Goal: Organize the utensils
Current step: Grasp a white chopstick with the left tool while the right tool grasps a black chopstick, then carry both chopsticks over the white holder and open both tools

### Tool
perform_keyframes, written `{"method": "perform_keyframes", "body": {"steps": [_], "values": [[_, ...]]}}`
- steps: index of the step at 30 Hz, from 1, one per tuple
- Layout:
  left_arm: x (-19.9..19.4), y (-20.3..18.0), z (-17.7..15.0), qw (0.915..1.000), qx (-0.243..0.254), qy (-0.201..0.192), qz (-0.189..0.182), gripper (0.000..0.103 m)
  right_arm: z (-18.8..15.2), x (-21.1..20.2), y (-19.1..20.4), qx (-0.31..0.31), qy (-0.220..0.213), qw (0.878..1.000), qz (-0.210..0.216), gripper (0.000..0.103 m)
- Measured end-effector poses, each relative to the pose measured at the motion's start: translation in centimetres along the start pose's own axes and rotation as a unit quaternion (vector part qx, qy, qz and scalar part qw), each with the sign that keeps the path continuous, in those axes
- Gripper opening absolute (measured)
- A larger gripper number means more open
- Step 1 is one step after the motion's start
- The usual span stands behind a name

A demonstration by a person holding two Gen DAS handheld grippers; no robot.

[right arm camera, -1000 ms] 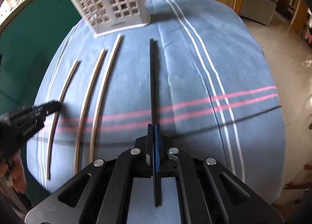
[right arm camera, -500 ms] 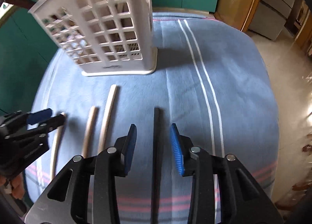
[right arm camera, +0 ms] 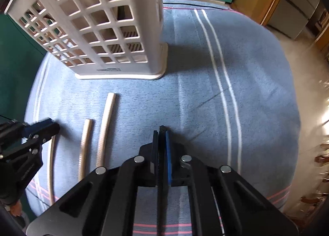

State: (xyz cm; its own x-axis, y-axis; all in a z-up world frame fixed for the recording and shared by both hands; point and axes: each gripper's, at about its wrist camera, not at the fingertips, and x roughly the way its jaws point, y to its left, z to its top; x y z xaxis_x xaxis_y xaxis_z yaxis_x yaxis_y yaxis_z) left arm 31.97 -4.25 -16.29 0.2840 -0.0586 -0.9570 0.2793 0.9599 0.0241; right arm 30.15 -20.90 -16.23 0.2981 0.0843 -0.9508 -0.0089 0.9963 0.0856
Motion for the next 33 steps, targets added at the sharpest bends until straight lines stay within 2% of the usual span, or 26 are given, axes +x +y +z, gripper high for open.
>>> {"method": "perform_keyframes", "body": {"steps": [4,8,12,16,23,29,33], "values": [[-2.6,0.1,-0.4,0.9993,-0.011,-0.036,-0.001,0.007,-1.1,-2.7,0.2,-0.002,-0.034,0.999,0.006,0.007],[-8.9,1.1,-0.8,0.9936,-0.027,-0.11,-0.007,0.007,-2.0,-8.5,0.2,-0.004,-0.099,0.995,0.021,0.007],[-15.7,2.1,-1.9,0.9807,-0.038,-0.191,-0.01,0.007,-3.7,-15.0,0.5,-0.009,-0.171,0.985,0.028,0.007],[-20.5,2.8,-3.3,0.9672,-0.05,-0.248,-0.02,0.006,-5.3,-19.9,-0.2,-0.012,-0.227,0.973,0.029,0.007],[-25.0,2.4,-4.2,0.95,-0.055,-0.306,-0.031,0.006,-6.4,-24.5,0.6,-0.017,-0.292,0.956,0.04,0.007],[-27.0,1.9,-3.1,0.9427,-0.047,-0.328,-0.035,0.006,-5.1,-26.0,1.9,-0.028,-0.306,0.95,0.047,0.007],[-29.3,1.5,-1.3,0.9358,-0.044,-0.345,-0.059,0.006,-3.2,-28.1,2.8,-0.041,-0.325,0.943,0.052,0.007]]}}
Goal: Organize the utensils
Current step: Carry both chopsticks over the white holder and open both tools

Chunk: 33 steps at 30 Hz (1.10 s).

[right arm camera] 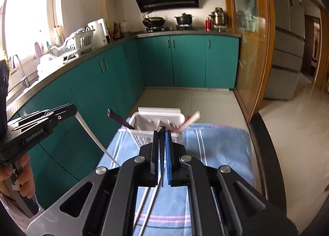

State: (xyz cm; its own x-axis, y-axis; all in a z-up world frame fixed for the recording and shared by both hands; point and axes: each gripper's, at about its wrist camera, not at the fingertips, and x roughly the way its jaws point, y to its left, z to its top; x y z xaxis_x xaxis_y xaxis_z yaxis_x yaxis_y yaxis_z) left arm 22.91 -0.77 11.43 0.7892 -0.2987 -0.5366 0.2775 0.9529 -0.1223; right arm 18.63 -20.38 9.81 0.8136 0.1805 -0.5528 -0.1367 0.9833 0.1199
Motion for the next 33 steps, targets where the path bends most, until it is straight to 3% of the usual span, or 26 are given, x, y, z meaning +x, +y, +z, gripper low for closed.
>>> {"method": "perform_keyframes", "body": {"steps": [6,10,14,17,21,28,30,33], "values": [[-1.9,-0.9,5.6,0.9984,0.007,-0.054,-0.013,0.006,5.7,-2.2,0.8,-0.002,-0.065,0.998,0.003,0.007],[-2.9,-1.4,8.1,0.9948,0.007,-0.101,0.008,0.006,8.6,-3.4,0.9,-0.001,-0.114,0.993,-0.022,0.007],[-2.4,-1.5,9.9,0.991,0.002,-0.13,0.03,0.006,10.1,-1.8,0.4,0.005,-0.121,0.992,-0.034,0.007],[-0.2,-1.4,9.7,0.9911,0.0,-0.128,0.036,0.006,9.8,1.1,-0.3,0.012,-0.103,0.994,-0.041,0.007],[3.7,-0.5,8.1,0.995,-0.005,-0.092,0.037,0.006,7.9,4.8,-1.3,0.025,-0.072,0.996,-0.038,0.007],[7.1,1.2,6.2,0.9975,-0.02,-0.051,0.044,0.007,5.7,6.8,-1.2,0.017,-0.057,0.997,-0.046,0.007],[7.1,1.1,5.8,0.9973,-0.021,-0.053,0.046,0.015,5.5,6.7,-1.2,0.017,-0.055,0.997,-0.042,0.011],[6.1,1.4,5.7,0.9966,-0.018,-0.064,0.049,0.03,5.3,5.0,-1.4,0.023,-0.074,0.996,-0.038,0.028]]}}
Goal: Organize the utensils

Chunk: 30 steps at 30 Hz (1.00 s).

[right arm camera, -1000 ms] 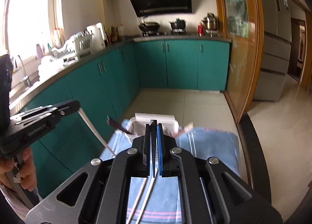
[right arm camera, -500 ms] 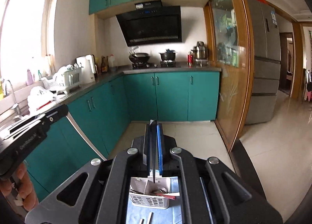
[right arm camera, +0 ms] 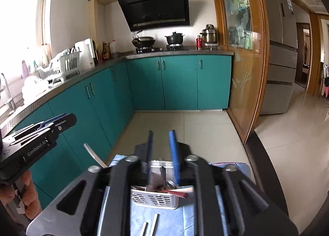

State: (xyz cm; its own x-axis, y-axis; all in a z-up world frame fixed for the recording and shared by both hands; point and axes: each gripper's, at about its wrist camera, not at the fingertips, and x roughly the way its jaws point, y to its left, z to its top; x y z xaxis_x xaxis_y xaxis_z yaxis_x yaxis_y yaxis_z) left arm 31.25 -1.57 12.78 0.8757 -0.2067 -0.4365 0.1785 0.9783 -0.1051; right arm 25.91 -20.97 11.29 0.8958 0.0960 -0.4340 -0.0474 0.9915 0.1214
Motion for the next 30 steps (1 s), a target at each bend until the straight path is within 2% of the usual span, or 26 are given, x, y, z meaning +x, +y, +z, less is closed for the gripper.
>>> {"method": "perform_keyframes", "body": {"steps": [3,6,9,10,12,14,16,18,20,21,24,26,28,30], "values": [[-1.8,0.6,-0.2,0.9998,0.002,-0.017,0.012,0.039,-0.1,-2.3,-0.5,0.004,-0.021,1.0,0.0,0.033],[-4.4,1.5,-1.4,0.9993,0.002,-0.022,0.03,0.046,-1.4,-6.5,-1.1,0.012,-0.041,0.999,0.026,0.037],[-6.6,2.4,-4.1,0.9991,0.015,-0.004,0.041,0.053,-4.5,-9.1,-1.3,0.004,-0.02,0.999,0.05,0.038],[-6.9,2.7,-5.3,0.9989,0.021,0.004,0.043,0.058,-6.3,-9.5,-1.3,0.002,-0.005,0.999,0.054,0.041],[-6.2,3.3,-9.3,0.9969,0.039,0.038,0.057,0.062,-9.8,-8.5,-1.3,0.006,0.037,0.998,0.057,0.046],[-4.2,3.9,-13.5,0.9911,0.044,0.098,0.079,0.062,-14.4,-5.2,-1.4,0.014,0.115,0.992,0.054,0.046],[-2.1,4.4,-17.4,0.9839,0.035,0.157,0.077,0.06,-19.2,-0.5,-1.6,0.041,0.207,0.977,0.043,0.045],[0.0,4.5,-21.7,0.9714,0.031,0.224,0.073,0.059,-23.1,3.5,-1.3,0.06,0.273,0.959,0.044,0.043],[1.1,4.2,-24.2,0.9621,0.042,0.259,0.073,0.059,-25.2,5.9,-0.3,0.057,0.309,0.949,0.041,0.041],[1.3,4.1,-25.0,0.9592,0.047,0.269,0.073,0.059,-26.2,7.0,0.3,0.053,0.323,0.944,0.04,0.04],[1.6,3.5,-26.0,0.9557,0.051,0.283,0.063,0.059,-26.9,8.5,1.9,0.028,0.335,0.942,0.023,0.039],[1.6,3.3,-26.2,0.9555,0.05,0.285,0.057,0.059,-26.9,8.5,2.3,0.009,0.332,0.943,0.0,0.023],[1.9,2.9,-26.2,0.9555,0.05,0.286,0.051,0.059,-27.1,8.4,1.9,0.026,0.338,0.941,0.013,0.007],[2.4,2.3,-26.3,0.9548,0.049,0.29,0.044,0.059,-27.4,7.7,1.1,0.034,0.336,0.941,0.005,0.006]]}}
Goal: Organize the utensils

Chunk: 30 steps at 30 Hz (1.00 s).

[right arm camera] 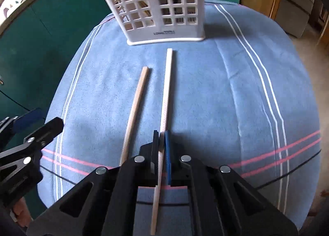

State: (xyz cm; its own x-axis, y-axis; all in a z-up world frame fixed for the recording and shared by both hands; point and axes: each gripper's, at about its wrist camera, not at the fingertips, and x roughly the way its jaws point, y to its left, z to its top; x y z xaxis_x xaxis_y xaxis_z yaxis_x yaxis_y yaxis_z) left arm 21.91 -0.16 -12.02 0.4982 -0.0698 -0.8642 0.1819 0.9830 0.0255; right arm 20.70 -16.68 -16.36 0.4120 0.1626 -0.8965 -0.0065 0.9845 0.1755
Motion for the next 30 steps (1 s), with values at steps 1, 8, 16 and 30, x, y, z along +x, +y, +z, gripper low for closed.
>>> {"method": "perform_keyframes", "body": {"steps": [1,8,16,30], "values": [[0.1,-0.2,0.0,1.0,0.0,0.002,-0.004,0.059,-0.3,-0.2,-0.3,0.005,0.0,1.0,-0.004,0.006],[2.5,-3.8,0.4,0.9989,0.019,0.026,-0.035,0.059,-4.6,-2.4,-4.2,0.079,-0.002,0.997,-0.009,0.006],[4.5,-7.4,0.1,0.9961,0.057,0.044,-0.051,0.055,-3.8,-4.0,-5.7,0.104,-0.025,0.994,-0.008,0.017],[3.0,-4.9,-1.5,0.9975,0.03,0.053,-0.035,0.006,-3.6,-2.8,-4.3,0.069,-0.012,0.998,0.001,0.017]]}}
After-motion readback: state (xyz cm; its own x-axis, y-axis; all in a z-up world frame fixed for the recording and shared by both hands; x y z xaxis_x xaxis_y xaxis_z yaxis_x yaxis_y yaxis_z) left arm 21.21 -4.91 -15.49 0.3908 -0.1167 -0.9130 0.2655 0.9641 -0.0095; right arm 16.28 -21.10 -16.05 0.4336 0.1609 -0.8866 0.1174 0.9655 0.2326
